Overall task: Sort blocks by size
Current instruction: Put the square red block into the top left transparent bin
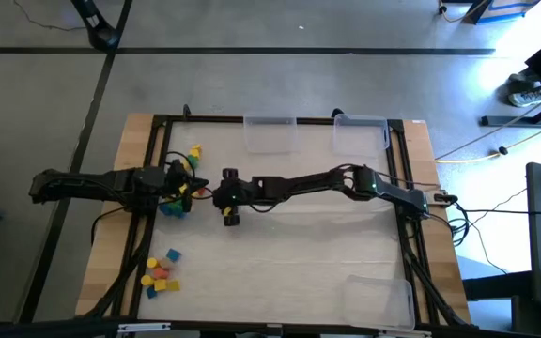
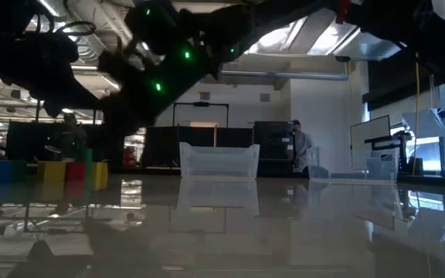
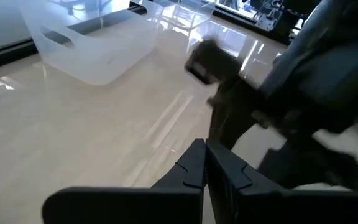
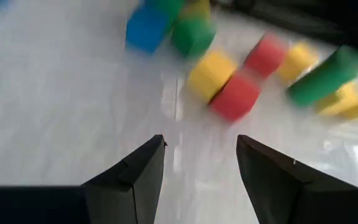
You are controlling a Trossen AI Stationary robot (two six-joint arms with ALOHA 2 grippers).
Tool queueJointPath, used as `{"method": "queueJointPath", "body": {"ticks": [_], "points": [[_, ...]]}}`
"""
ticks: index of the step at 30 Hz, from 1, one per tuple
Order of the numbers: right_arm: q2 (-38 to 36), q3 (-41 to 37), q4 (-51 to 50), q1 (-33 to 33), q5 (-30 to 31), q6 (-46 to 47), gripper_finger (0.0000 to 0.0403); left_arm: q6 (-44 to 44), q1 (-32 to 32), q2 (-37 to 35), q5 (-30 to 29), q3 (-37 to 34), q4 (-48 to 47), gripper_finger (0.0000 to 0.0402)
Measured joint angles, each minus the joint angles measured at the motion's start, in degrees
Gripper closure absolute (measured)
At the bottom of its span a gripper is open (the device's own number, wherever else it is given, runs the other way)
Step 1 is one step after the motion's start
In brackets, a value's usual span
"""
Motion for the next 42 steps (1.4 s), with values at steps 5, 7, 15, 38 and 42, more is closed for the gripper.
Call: {"method": "queueJointPath", "body": {"ticks": [5,7,15,38,42], "points": [[0.26,0.08,2.96,-1.46,-0.03,1.02,0.0201,-0.11,0.0,-0.02,-1.69,0.0,-1.78,0.0401],[0.36,0.0,2.81,-1.65,0.01,1.52,0.0201,-1.14,0.0,-0.01,-1.75,0.0,-4.78,0.0402],[3.78,0.07,17.58,-1.94,0.7,3.23,0.0201,-4.37,0.0,-0.02,-5.8,0.2,-10.66,0.0402],[11.58,0.0,31.33,-5.11,1.9,9.05,0.0201,-16.78,3.21,17.95,-11.48,-0.34,-15.21,0.0401],[11.13,0.02,28.15,-5.07,1.84,9.07,0.0201,-16.35,3.17,21.32,-6.83,-0.52,-13.73,0.0401]]}}
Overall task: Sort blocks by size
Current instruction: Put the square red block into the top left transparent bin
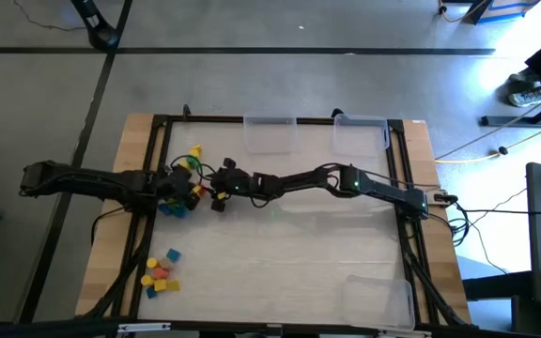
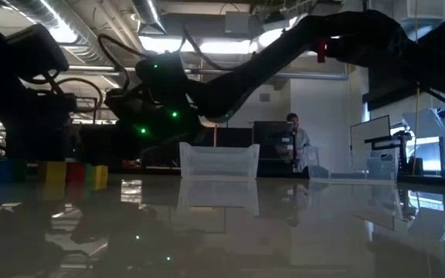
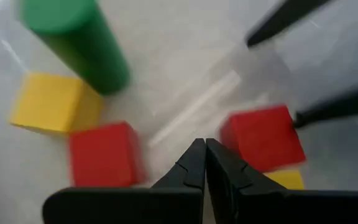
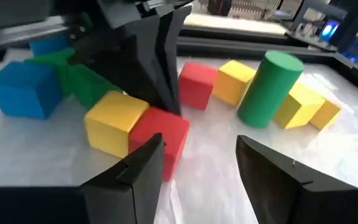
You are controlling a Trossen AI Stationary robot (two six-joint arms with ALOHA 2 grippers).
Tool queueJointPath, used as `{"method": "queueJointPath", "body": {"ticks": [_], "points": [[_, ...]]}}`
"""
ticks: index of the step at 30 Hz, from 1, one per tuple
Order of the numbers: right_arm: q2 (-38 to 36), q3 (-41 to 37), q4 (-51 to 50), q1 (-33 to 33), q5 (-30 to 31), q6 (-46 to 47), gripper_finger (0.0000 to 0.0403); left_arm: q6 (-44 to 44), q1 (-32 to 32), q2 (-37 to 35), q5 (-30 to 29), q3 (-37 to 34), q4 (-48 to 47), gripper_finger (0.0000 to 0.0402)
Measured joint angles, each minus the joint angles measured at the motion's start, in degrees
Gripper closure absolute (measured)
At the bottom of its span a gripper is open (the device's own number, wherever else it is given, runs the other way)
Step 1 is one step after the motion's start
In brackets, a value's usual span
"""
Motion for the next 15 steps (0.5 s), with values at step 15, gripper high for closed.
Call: {"method": "queueJointPath", "body": {"ticks": [15], "points": [[-5.77,0.02,-15.19,0.04,-11.97,3.26,0.0201,6.08,-0.12,1.43,6.74,-0.03,11.41,0.0401]]}}
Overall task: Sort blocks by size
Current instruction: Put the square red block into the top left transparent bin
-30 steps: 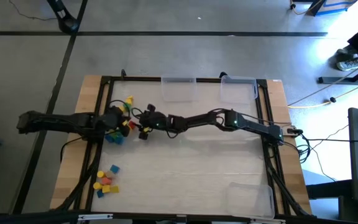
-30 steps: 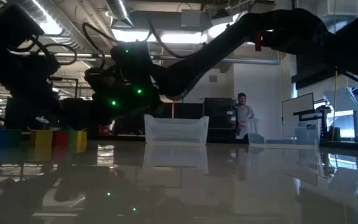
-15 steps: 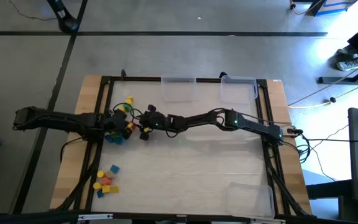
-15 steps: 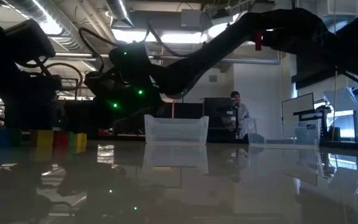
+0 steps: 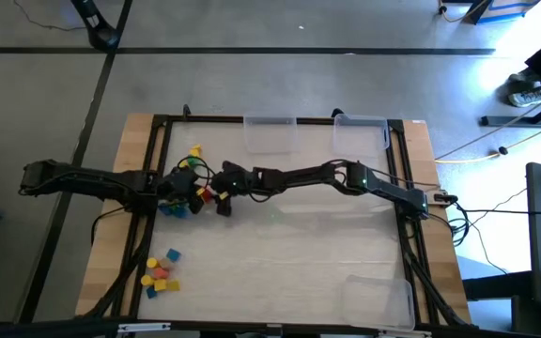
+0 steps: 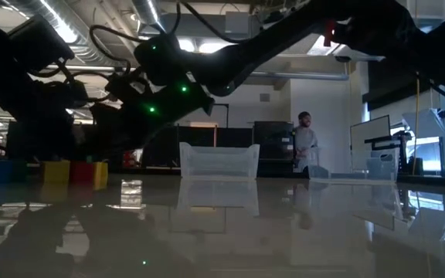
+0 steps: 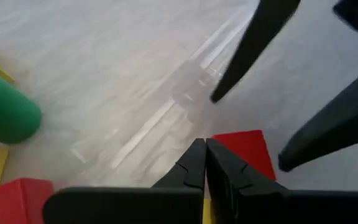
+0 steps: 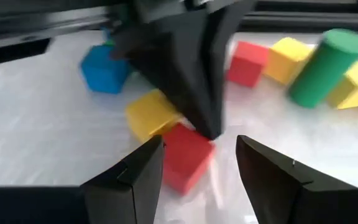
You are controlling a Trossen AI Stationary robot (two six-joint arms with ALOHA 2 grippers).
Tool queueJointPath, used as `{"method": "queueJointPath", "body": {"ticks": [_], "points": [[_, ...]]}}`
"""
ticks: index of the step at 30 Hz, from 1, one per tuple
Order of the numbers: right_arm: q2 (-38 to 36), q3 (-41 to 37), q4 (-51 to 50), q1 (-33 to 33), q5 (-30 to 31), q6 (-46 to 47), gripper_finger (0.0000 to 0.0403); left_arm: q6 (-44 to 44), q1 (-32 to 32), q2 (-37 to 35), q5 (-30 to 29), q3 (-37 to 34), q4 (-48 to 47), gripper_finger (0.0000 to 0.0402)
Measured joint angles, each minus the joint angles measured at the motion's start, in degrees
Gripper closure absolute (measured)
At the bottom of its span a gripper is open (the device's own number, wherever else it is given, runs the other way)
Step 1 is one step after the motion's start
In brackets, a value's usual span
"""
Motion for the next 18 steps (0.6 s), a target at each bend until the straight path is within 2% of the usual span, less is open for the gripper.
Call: {"method": "queueJointPath", "body": {"ticks": [4,10,18], "points": [[0.28,-0.02,0.57,0.0,-3.74,-0.04,0.0201,-0.07,0.01,0.0,-0.01,0.0,-0.7,0.0401],[0.39,-0.02,1.23,-0.04,-2.01,-0.26,0.0199,-0.24,0.01,0.0,1.27,0.0,-0.77,0.0401],[1.13,-0.04,2.81,0.66,-1.65,-0.11,0.0145,-0.31,0.01,0.0,2.32,0.04,-0.68,0.0401]]}}
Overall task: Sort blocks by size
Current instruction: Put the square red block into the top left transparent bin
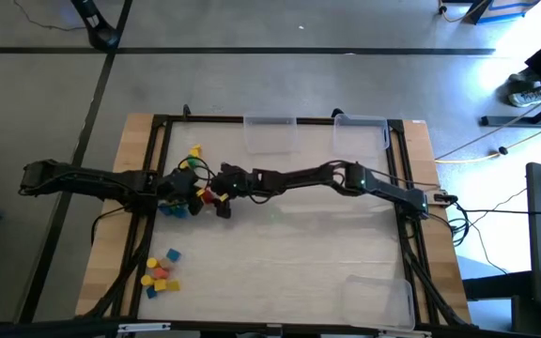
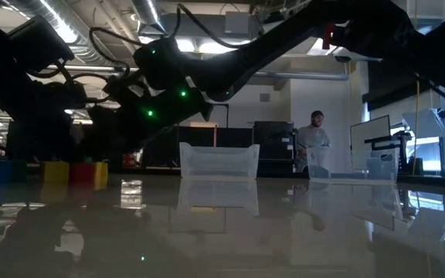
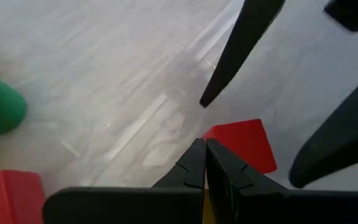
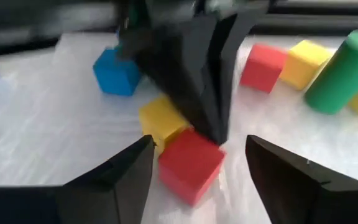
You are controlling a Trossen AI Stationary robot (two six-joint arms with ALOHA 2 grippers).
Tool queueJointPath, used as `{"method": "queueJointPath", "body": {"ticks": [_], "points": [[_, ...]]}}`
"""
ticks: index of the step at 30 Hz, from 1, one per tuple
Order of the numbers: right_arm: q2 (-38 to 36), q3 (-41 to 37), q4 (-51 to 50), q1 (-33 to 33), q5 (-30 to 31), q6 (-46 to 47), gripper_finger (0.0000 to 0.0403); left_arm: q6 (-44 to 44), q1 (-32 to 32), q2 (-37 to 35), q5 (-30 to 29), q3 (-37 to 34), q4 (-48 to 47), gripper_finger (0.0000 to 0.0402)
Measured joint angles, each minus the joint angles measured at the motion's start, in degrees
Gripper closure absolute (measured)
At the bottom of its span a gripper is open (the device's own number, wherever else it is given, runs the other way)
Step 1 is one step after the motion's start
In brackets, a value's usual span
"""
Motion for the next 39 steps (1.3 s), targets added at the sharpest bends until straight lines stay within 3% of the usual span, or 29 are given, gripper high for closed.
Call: {"method": "queueJointPath", "body": {"ticks": [6,14,23,29,35,39], "points": [[1.89,0.11,2.44,0.96,1.39,0.1,0.0133,-0.32,0.0,0.0,0.18,0.0,0.04,0.0401],[4.4,0.0,5.52,1.2,5.8,0.02,0.015,-0.59,0.0,0.05,0.77,0.05,0.59,0.0401],[4.37,0.0,7.19,1.2,5.05,-3.2,0.0229,-0.08,0.0,0.0,1.43,0.04,2.24,0.0401],[3.6,0.02,4.3,1.18,5.97,-5.83,0.0229,-0.1,0.0,-0.02,1.48,1.22,2.4,0.0401],[-0.69,0.0,-2.27,1.22,6.21,-7.87,0.0229,2.69,-0.02,-1.01,1.27,7.26,-3.0,0.0401],[-3.61,0.04,-6.38,1.17,6.34,-8.97,0.0229,3.54,-0.01,-1.44,-3.49,10.18,-6.05,0.0401]]}}
